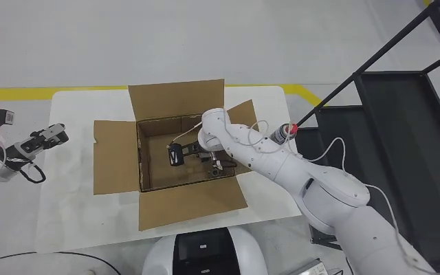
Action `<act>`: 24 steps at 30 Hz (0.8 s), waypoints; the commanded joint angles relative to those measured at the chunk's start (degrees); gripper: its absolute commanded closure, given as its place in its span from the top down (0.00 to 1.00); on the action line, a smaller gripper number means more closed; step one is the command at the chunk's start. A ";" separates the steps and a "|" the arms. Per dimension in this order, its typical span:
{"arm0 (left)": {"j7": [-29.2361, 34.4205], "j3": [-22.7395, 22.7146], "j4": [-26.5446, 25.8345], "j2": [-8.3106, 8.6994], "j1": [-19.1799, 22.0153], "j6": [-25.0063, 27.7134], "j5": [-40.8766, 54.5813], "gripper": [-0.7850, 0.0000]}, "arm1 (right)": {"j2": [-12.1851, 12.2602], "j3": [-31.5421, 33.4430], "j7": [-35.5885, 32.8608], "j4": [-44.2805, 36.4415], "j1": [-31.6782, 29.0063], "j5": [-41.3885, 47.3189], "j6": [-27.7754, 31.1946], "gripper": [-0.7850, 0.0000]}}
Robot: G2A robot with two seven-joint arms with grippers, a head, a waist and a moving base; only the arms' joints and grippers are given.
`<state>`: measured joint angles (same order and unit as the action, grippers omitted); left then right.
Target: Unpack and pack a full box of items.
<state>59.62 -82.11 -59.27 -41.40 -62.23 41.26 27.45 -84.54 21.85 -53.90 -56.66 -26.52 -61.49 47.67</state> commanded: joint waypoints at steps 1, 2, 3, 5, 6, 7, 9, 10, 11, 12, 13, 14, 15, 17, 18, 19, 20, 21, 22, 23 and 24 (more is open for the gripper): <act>0.00 0.00 0.00 0.00 0.00 0.00 0.00 1.00 | 0.13 0.09 -0.77 -0.23 0.43 1.43 1.94 1.00; 0.00 0.00 0.00 0.00 0.00 0.00 0.00 1.00 | 0.21 -0.69 -0.26 -0.15 0.68 1.50 2.46 1.00; 0.00 0.00 0.00 0.00 0.00 0.00 0.00 1.00 | 0.30 -1.65 0.37 0.14 1.12 1.58 3.09 1.00; 0.00 0.00 0.00 0.00 0.00 0.00 0.00 1.00 | 0.47 -4.02 1.74 1.28 2.06 2.00 4.46 1.00; 0.00 0.00 0.00 0.00 0.00 0.00 0.00 1.00 | 0.51 -5.27 2.33 1.99 2.47 2.42 5.05 1.00; 0.00 0.00 0.00 0.00 0.00 0.00 0.00 1.00 | 0.51 -6.85 3.05 2.77 2.75 2.79 5.78 1.00; 0.00 0.00 0.00 0.00 0.00 0.00 0.00 1.00 | 0.40 -9.41 3.95 4.12 3.64 3.81 6.67 1.00; 0.00 0.00 0.00 0.00 0.00 0.00 0.00 1.00 | 0.29 -10.69 4.19 4.68 3.89 4.24 6.91 1.00; 0.00 0.00 0.00 0.00 0.00 0.00 0.00 1.00 | 0.16 -11.80 4.42 5.19 4.16 4.83 7.14 1.00; 0.00 0.00 0.00 0.00 0.00 0.00 0.00 1.00 | 0.02 -12.10 4.52 5.79 4.13 5.59 7.23 1.00; 0.00 0.00 0.00 0.00 0.00 0.00 0.00 1.00 | -0.14 -12.10 4.53 6.17 3.90 5.67 7.25 1.00; 0.00 0.00 0.00 0.00 0.00 0.00 0.00 1.00 | -0.31 -12.10 4.60 6.45 3.56 5.26 7.33 1.00; 0.00 0.00 0.00 0.00 0.00 0.00 0.00 1.00 | -0.47 -12.10 4.74 6.81 3.32 5.18 7.46 1.00; 0.00 0.00 0.00 0.00 0.00 0.00 0.00 1.00 | -0.78 -12.10 4.87 7.46 2.91 4.67 7.59 1.00; 0.00 0.00 0.00 0.00 0.00 0.00 0.00 1.00 | -0.94 -12.10 4.93 7.81 2.72 4.43 7.65 1.00; 0.00 0.00 0.00 0.00 0.00 0.00 0.00 1.00 | -1.10 -12.10 4.84 8.26 2.48 3.77 7.56 1.00; 0.00 0.00 0.00 0.00 0.00 0.00 0.00 1.00 | -1.28 -12.10 4.75 8.60 2.25 2.79 7.47 1.00; 0.00 0.00 0.00 0.00 0.00 0.00 0.00 1.00 | -1.47 -12.10 4.66 9.04 2.01 2.10 7.38 1.00; 0.00 0.00 0.00 0.00 0.00 0.00 0.00 1.00 | -1.68 -12.10 4.53 9.40 1.85 1.47 7.25 1.00; 0.00 0.00 0.00 0.00 0.00 0.00 0.00 1.00 | -1.90 -12.10 4.39 9.62 1.84 0.96 7.11 1.00; 0.00 0.00 0.00 0.00 0.00 0.00 0.00 1.00 | -2.11 -12.10 4.06 9.89 1.95 1.09 6.78 1.00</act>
<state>59.62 -82.11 -59.27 -41.40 -62.23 41.26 27.45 -86.44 9.74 -49.54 -47.02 -24.69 -60.42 54.75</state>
